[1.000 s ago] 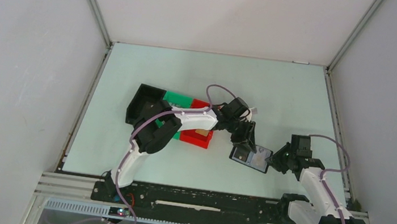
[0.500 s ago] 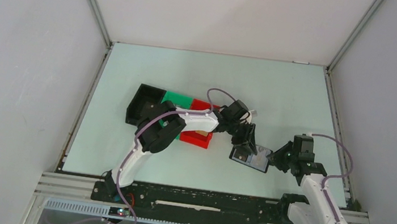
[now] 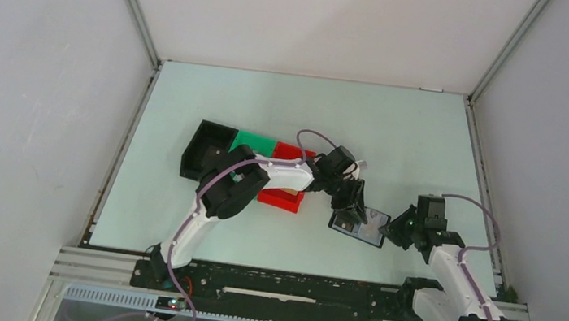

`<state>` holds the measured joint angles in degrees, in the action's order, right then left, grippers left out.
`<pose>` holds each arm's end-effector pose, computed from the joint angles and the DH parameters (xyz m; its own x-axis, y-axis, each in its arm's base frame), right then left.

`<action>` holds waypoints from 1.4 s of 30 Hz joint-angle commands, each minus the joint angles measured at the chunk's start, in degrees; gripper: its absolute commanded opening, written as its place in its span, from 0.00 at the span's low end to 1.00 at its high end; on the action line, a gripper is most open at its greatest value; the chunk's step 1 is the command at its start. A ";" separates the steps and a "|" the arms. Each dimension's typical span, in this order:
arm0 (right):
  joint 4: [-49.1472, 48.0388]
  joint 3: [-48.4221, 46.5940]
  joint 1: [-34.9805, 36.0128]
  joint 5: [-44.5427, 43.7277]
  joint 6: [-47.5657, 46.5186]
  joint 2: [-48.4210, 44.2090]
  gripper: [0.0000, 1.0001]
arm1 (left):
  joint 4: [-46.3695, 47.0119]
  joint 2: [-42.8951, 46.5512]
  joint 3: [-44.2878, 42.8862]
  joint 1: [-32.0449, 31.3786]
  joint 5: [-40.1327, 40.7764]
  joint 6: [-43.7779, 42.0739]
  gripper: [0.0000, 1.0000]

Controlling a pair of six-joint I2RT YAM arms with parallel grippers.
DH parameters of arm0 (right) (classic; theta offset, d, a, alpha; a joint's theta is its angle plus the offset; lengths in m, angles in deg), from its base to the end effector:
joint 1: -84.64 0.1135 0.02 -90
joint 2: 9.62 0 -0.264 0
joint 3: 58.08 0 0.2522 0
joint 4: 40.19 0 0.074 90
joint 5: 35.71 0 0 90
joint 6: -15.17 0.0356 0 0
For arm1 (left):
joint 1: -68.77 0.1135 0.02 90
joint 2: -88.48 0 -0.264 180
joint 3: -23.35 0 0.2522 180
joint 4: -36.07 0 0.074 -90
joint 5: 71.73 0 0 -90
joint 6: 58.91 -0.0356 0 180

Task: Take the credit cards out of the card holder
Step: Remove the credit card from the card holder.

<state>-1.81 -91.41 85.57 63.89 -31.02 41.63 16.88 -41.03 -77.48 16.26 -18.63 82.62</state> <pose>0.1551 0.0085 0.1510 -0.6754 0.6717 -0.3043 0.4975 0.7197 0.4842 0.2739 -0.3922 0.1202 -0.9695 0.2352 -0.0687 0.1938 0.5647 -0.8022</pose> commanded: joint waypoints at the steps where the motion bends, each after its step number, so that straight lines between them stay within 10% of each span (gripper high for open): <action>1: -2.92 0.79 0.80 0.66 0.21 0.74 0.17 | 1.81 -0.81 1.28 -0.36 -1.23 0.92 0.36; 15: -3.97 1.64 1.69 -1.13 2.14 4.47 0.13 | 5.19 -0.31 2.99 -0.38 -2.62 3.13 0.17; 20: -4.32 1.56 1.72 -1.43 2.50 6.22 0.11 | 7.35 1.39 4.10 -0.34 -2.51 2.23 0.38; 42: -4.14 1.48 1.77 -1.96 2.77 6.41 0.11 | 22.23 4.92 13.70 1.09 -2.95 9.88 0.23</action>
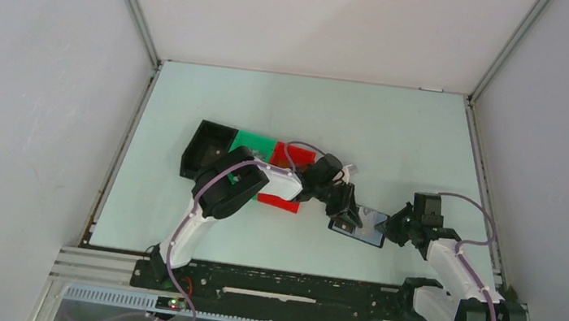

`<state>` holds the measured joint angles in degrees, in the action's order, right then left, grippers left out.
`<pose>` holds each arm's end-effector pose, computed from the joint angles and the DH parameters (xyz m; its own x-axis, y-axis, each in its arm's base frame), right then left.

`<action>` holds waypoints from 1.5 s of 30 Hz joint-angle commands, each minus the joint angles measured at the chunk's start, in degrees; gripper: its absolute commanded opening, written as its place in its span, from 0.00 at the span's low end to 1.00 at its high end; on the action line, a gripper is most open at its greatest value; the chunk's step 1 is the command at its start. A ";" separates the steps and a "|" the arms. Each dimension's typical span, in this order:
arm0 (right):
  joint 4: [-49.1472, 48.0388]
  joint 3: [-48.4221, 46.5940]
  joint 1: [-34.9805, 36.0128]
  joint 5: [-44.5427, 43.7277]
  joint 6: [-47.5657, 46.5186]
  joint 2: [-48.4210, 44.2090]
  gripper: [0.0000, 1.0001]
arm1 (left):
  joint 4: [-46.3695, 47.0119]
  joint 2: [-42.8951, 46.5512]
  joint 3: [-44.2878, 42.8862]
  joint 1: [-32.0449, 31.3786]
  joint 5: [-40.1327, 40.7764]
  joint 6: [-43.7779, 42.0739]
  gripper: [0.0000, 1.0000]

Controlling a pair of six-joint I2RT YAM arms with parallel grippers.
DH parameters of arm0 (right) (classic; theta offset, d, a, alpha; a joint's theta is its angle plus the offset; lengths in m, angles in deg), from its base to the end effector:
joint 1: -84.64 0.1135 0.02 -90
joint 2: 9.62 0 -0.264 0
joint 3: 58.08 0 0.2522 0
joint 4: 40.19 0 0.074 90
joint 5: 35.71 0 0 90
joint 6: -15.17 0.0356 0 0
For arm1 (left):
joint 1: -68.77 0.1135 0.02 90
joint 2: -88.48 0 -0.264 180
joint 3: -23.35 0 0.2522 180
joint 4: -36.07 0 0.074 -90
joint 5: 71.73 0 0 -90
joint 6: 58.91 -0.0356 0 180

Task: Take the credit cards out of the card holder
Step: Remove the credit card from the card holder.

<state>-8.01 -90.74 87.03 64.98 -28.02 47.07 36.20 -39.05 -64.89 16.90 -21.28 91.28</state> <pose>0.1656 0.0135 0.1409 -0.6733 0.6890 -0.2682 0.5068 0.6943 0.5110 0.2629 -0.3717 0.0991 -0.9846 0.1708 -0.0366 0.1148 0.4746 -0.8727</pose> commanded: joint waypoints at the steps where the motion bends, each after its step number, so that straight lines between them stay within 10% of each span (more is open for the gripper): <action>1: 2.06 0.79 0.30 -3.05 -0.24 1.03 0.11 | 3.10 2.79 1.09 0.46 -0.46 1.33 0.23; 8: 2.05 0.79 0.33 -3.26 -0.15 1.17 0.11 | 3.51 2.44 1.25 0.57 -0.80 2.06 0.11; 14: 2.08 0.62 0.31 -3.32 -0.14 1.40 0.11 | 3.62 2.82 2.35 0.89 -0.79 1.69 0.32; 45: 5.30 -2.59 0.69 -1.93 -0.64 -7.54 0.15 | 2.74 3.59 2.84 1.61 0.01 0.71 0.00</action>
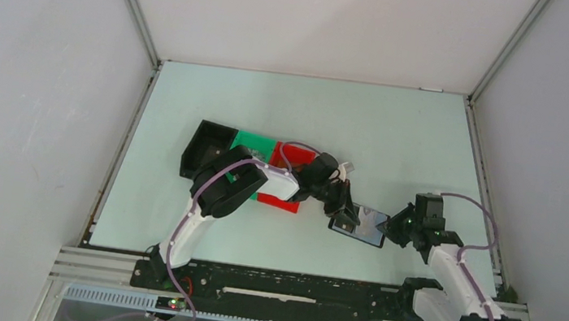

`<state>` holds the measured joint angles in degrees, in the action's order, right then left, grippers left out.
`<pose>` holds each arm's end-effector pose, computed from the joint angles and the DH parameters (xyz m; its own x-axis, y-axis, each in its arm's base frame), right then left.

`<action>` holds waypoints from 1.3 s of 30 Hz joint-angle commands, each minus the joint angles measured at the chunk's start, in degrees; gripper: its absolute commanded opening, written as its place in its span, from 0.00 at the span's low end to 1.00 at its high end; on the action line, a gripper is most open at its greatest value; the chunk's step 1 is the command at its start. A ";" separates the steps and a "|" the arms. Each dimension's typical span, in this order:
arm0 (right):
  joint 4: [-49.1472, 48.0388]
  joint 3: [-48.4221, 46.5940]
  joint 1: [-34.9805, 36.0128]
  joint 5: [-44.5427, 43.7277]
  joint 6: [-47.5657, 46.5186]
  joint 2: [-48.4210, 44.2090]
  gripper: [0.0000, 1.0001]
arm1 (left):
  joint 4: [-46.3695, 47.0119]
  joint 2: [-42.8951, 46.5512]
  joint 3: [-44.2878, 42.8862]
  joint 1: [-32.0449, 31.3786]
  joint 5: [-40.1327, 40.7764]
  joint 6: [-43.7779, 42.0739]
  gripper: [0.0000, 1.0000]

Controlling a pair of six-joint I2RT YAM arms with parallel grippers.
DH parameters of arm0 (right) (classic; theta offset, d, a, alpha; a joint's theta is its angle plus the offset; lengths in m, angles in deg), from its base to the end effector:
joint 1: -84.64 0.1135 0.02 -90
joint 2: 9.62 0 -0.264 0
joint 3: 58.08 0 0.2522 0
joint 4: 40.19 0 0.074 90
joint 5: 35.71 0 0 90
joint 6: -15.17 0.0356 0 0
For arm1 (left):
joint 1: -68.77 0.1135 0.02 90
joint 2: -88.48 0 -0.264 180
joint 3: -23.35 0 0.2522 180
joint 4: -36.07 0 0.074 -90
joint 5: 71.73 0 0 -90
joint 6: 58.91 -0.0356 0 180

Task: Take the credit cards out of the card holder
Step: Remove the credit card from the card holder.

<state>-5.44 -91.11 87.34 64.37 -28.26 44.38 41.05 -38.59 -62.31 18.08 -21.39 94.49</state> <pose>0.1613 0.0138 0.1467 -0.6726 0.6841 -0.2822 0.4998 0.7012 0.5085 0.2674 -0.3625 0.0971 -0.9919 0.1249 -0.0214 0.0760 0.4513 -0.8891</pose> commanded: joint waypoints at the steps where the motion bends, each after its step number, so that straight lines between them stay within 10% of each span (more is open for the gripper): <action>1: 2.27 -2.52 0.56 -0.93 -0.11 -5.33 0.16 | -3.26 3.31 0.00 0.50 0.31 -3.64 0.00; 39: -0.95 -2.53 1.26 -6.31 0.44 10.43 0.09 | -3.55 5.22 3.51 2.44 -0.41 -4.95 0.00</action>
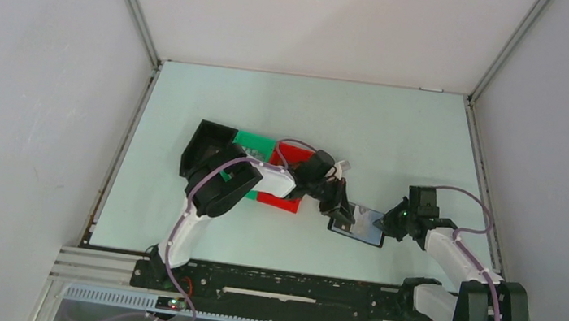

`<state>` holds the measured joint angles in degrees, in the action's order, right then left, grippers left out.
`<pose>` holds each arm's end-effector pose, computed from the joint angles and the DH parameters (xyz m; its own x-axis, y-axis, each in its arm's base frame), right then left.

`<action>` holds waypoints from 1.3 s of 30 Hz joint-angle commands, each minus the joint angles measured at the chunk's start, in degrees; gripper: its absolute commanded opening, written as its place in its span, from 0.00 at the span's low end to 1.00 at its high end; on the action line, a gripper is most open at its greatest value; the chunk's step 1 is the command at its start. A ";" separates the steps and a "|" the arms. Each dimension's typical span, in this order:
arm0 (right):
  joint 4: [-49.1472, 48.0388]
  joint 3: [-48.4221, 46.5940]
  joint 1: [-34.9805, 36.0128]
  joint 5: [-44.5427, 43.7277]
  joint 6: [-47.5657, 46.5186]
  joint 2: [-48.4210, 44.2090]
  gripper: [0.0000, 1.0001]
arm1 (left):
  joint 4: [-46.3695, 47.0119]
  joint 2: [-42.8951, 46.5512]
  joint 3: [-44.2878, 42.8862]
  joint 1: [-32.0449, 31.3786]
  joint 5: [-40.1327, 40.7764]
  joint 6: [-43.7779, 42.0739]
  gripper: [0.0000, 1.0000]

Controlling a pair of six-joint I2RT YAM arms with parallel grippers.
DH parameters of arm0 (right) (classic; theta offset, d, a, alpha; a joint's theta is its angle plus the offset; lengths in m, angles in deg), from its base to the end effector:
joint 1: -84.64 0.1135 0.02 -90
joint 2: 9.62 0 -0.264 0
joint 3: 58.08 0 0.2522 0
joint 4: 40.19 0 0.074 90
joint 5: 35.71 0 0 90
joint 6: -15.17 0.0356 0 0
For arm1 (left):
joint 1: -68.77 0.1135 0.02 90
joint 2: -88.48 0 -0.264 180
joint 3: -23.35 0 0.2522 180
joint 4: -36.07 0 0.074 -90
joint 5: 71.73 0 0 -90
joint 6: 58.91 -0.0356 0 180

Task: Take the credit cards out of the card holder
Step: Remove the credit card from the card holder, then place the credit card in the storage box.

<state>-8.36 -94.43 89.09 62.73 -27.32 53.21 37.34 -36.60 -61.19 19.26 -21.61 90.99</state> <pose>0.1816 0.0194 0.1430 -0.6863 0.6782 -0.2627 0.5218 0.7108 0.4717 0.2695 -0.3508 0.1015 -0.9899 0.1369 -0.0371 0.0988 0.4770 -0.8733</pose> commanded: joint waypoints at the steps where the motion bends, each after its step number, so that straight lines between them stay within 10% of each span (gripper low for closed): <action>1: 2.02 0.79 -0.49 -4.72 -0.53 1.60 0.09 | 0.22 3.33 2.61 1.26 -0.22 -1.46 0.00; 19: 2.14 0.79 -0.62 -4.14 -0.75 1.01 0.08 | -27.99 9.47 -5.43 3.20 4.71 -20.03 0.00; 39: 5.12 -0.33 -1.28 -3.85 -2.29 -2.54 0.08 | -38.17 19.86 -11.73 4.55 -0.93 -27.54 0.00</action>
<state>-6.24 -94.43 88.34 61.40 -27.91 51.05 2.12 -21.32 -68.80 22.80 -19.55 67.39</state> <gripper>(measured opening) 0.083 0.005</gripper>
